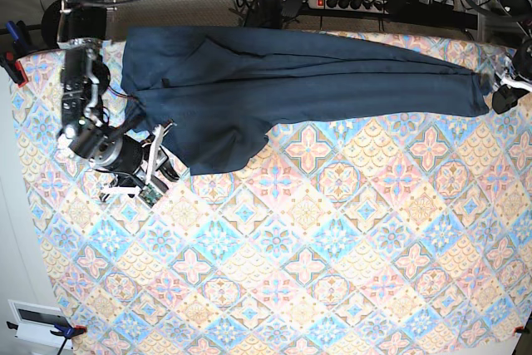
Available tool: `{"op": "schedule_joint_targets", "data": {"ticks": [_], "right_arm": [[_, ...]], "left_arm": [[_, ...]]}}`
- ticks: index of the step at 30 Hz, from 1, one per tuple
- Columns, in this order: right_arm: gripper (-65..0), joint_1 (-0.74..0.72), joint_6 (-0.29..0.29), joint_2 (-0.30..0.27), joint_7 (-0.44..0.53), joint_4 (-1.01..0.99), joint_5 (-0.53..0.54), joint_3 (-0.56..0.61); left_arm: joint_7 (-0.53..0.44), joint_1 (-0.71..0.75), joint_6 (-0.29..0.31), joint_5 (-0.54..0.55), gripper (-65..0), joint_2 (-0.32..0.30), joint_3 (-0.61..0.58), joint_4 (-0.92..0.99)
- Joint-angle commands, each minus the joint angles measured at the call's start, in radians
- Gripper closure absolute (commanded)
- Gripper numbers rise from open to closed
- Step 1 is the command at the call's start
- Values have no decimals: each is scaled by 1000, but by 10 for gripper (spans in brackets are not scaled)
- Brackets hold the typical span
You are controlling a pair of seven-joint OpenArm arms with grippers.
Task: Layout the t-shirt on the table in an organized manner, then fold the t-shirt properly
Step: 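Release the right gripper and reach it to the folded shirt's edge, then grasp the strip's end with the right gripper and pull it taut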
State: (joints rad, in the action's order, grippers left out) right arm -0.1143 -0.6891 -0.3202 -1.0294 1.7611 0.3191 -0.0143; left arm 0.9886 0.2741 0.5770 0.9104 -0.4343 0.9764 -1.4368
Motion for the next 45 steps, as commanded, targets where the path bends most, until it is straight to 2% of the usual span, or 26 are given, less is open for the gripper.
{"op": "schedule_joint_targets", "data": {"ticks": [1, 4, 8, 11, 20, 33, 36, 42, 45], "right_arm": [[-148, -22, -9, 8, 10, -17, -5, 4], [-171, -60, -9, 53, 13, -115, -64, 37], [-240, -115, -9, 59, 21, -217, -65, 67], [-268, -121, -9, 59, 74, -274, -65, 95], [-259, -236, -9, 62, 192, -494, -65, 107], [-259, -276, -9, 77, 269, -699, -65, 116], [-259, -275, -9, 82, 266, -708, -65, 119], [-259, -264, -9, 83, 261, -640, -65, 250], [-259, -193, -9, 83, 254, -583, -64, 281]], "left_arm": [[-20, -12, 7, 16, -165, -25, 8, -17], [-20, -19, 7, 14, -164, -25, 5, -17], [-20, -19, 7, 14, -164, -25, 3, -17], [-20, -19, 7, 13, -164, -25, 3, -15], [-20, -19, 7, 11, -164, 2, 2, -14], [-20, -19, 7, 11, -163, 2, 2, -14], [-20, -19, 7, 11, -162, 2, 2, -12], [-20, -20, 7, 11, -162, 2, 2, -12], [-20, -20, 7, 11, -162, 2, 2, -12]]}}
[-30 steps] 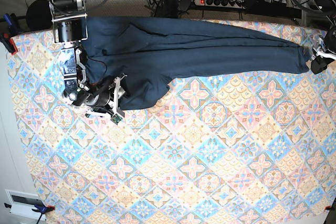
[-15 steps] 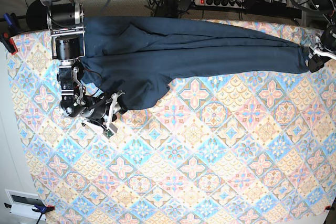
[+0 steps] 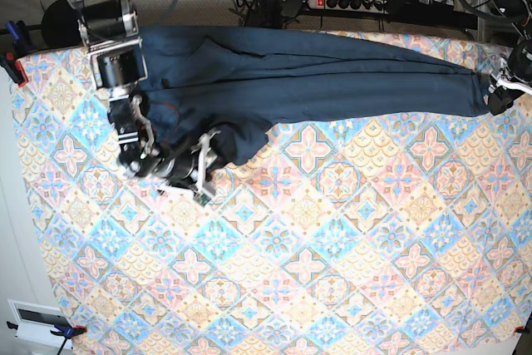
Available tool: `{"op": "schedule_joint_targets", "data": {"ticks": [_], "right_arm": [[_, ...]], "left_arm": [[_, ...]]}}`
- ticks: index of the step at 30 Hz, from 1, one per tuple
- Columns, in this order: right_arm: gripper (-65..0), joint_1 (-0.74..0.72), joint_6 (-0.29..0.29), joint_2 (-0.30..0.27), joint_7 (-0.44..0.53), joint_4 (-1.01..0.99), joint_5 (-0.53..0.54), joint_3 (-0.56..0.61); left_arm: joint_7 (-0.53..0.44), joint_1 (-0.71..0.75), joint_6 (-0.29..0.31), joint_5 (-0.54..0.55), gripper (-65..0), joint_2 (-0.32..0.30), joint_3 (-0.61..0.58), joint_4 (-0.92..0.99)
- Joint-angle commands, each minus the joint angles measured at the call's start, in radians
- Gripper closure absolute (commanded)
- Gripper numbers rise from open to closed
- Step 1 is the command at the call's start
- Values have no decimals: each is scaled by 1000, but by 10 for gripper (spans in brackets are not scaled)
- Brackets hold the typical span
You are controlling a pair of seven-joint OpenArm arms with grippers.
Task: Layout the t-shirt on the table in an organized manner, then fold the t-shirt properly
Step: 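Grasp the strip's end with the right gripper and pull it taut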
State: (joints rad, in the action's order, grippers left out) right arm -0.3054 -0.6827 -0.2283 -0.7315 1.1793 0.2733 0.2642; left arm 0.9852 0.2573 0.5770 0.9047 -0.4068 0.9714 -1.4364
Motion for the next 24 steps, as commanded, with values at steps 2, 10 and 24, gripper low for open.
{"op": "schedule_joint_targets", "data": {"ticks": [2, 10, 24], "right_arm": [[-259, 12, -15, -9, -58, 20, -19, 7], [-124, 10, -15, -9, -56, 12, -19, 1], [0, 70, -15, -10, -239, 367, 93, -286]], "left_arm": [[-16, -3, 7, 17, -162, -25, 7, -13], [-16, -28, 7, 8, -162, -25, 7, -13], [-16, -29, 7, -2, -162, -25, 10, -13]]}}
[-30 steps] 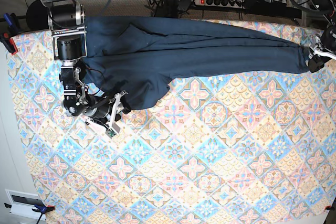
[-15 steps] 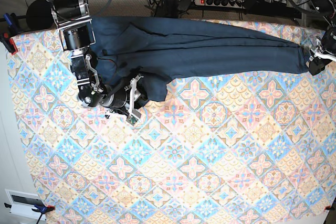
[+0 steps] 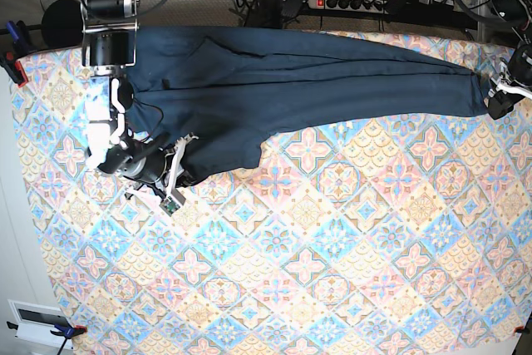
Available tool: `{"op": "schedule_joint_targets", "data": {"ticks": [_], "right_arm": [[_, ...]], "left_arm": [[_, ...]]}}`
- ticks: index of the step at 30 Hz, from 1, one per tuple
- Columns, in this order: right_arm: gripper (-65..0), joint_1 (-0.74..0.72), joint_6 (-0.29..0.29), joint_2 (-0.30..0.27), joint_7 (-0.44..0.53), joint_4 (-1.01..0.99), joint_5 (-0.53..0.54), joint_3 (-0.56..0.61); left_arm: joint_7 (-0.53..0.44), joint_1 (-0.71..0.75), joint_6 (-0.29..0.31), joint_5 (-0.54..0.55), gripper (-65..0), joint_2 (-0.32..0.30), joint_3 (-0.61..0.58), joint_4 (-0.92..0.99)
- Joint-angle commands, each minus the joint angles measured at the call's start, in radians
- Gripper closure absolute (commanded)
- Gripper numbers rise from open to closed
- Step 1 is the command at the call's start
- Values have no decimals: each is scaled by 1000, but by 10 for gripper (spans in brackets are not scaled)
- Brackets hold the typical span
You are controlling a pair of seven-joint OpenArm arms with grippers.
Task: Layout the t-shirt on the table in an organized manner, then fold the t-shirt properly
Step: 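Grasp the strip's end with the right gripper and pull it taut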
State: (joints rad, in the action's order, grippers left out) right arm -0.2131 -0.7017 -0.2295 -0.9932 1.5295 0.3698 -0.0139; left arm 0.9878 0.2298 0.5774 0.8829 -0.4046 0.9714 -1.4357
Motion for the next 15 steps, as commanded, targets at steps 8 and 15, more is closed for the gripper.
{"op": "schedule_joint_targets", "data": {"ticks": [8, 15], "right_arm": [[0, 198, 4, -14, -154, 352, 127, -174], [0, 413, 4, -35, -155, 471, 131, -180]], "left_arm": [[-19, -2, 6, 20, -162, -27, 8, -14], [-19, -4, 6, 20, -162, -26, 7, -14]]}}
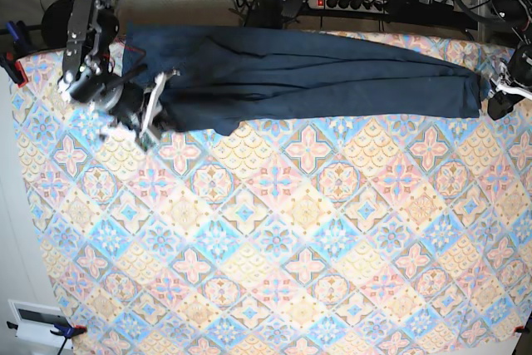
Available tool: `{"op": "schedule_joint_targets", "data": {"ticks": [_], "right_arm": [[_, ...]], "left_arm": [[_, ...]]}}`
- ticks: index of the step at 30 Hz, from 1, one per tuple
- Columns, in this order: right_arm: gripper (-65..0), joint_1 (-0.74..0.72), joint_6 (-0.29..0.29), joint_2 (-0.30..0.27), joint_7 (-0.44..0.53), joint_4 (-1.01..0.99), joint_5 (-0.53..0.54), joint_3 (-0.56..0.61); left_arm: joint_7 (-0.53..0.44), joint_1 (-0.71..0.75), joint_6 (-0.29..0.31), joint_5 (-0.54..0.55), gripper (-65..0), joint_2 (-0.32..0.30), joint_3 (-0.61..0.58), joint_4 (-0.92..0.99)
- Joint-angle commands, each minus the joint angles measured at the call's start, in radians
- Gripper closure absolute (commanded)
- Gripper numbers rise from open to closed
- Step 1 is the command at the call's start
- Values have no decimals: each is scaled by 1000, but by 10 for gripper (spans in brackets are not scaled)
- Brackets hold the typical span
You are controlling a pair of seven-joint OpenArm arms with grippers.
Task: Layout the t-shirt on the table in an organized manner, then fold the t-shirt properly
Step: 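Grasp the strip's end with the right gripper and pull it taut, then release the left gripper from the strip's end and lift it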
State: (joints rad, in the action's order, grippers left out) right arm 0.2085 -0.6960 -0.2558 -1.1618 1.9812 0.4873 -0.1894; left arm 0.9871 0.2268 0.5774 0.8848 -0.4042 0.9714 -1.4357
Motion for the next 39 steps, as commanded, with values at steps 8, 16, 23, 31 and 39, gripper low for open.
{"op": "schedule_joint_targets", "data": {"ticks": [8, 16, 23, 31, 39], "right_arm": [[0, 105, -2, -10, -17, 27, 11, -5], [-25, 110, -2, -10, -28, 19, 7, -3], [-168, 99, -2, -10, -20, 20, 7, -5], [-169, 99, -2, -10, -19, 20, 7, -5], [-169, 99, -2, -10, -17, 20, 12, 1]], "left_arm": [[-18, 0, 6, 18, -162, -26, 7, -12], [-18, 1, 6, 6, -166, -55, 4, -12], [-10, 12, 6, -77, -222, -106, -138, -10], [-10, 56, 11, -74, -301, -224, -245, 100], [-14, 52, 11, -74, -303, -207, -248, 169]]}}
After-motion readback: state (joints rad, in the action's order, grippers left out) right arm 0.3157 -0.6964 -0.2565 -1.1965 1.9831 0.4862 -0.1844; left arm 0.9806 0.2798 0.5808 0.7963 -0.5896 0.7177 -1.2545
